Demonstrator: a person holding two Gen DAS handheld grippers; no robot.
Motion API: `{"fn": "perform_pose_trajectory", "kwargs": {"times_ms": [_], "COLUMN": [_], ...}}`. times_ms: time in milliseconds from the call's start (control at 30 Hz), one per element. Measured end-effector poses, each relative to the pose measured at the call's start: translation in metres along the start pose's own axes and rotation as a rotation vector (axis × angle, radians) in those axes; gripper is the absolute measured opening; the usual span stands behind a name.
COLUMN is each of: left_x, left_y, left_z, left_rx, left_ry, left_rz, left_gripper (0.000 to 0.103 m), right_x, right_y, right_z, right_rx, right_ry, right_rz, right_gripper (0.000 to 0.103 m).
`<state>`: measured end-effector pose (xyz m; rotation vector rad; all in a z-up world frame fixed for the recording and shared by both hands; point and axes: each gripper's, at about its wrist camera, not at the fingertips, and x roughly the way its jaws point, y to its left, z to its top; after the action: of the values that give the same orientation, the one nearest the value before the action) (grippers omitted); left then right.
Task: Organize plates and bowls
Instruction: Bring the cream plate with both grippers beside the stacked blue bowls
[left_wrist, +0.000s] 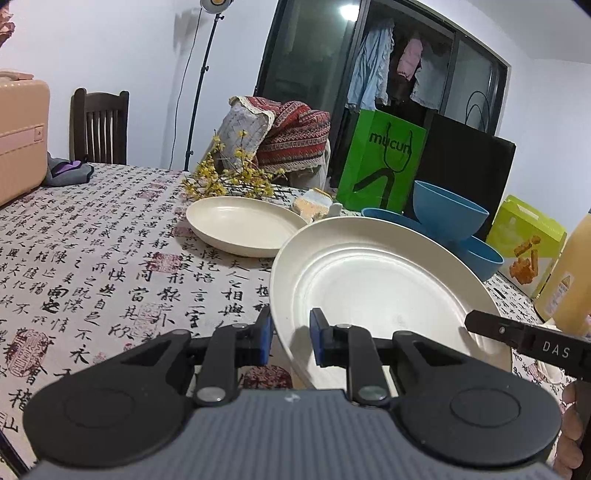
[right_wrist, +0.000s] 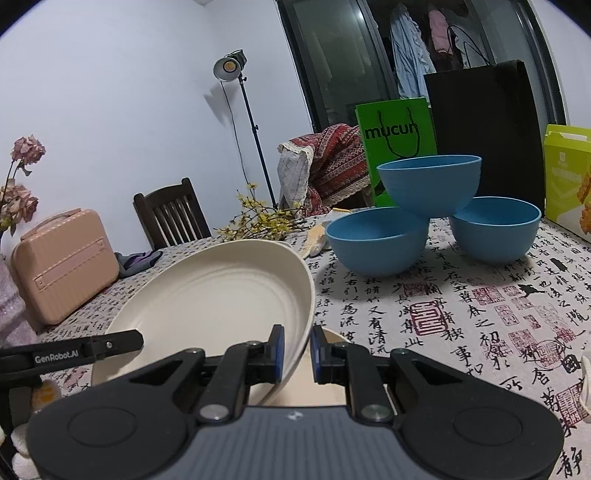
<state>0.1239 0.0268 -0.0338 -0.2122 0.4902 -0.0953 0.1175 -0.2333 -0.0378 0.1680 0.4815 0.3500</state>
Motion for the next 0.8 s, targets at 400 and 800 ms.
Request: {"fn": "perform_pose_trajectory", "kwargs": {"times_ms": [400,800], "left_x": [0.006,0.007], "left_y": [-0.009,-0.017], "left_z": [-0.015,-0.021], "left_rx": [0.012,0.023], "left_ry": [0.045,0.072], "left_rz": [-0.005,-0.001], "left_gripper": [0.021,0.021], "right_x": [-0.001,-0.002], "right_y": [-0.012,-0.02], "right_z": [-0.004,-0.009], "right_rx": [-0.011,-0.025], "right_ry": [0.017,0.033], "right_rz": [-0.018,-0.027], "right_gripper": [0.015,0.015]}}
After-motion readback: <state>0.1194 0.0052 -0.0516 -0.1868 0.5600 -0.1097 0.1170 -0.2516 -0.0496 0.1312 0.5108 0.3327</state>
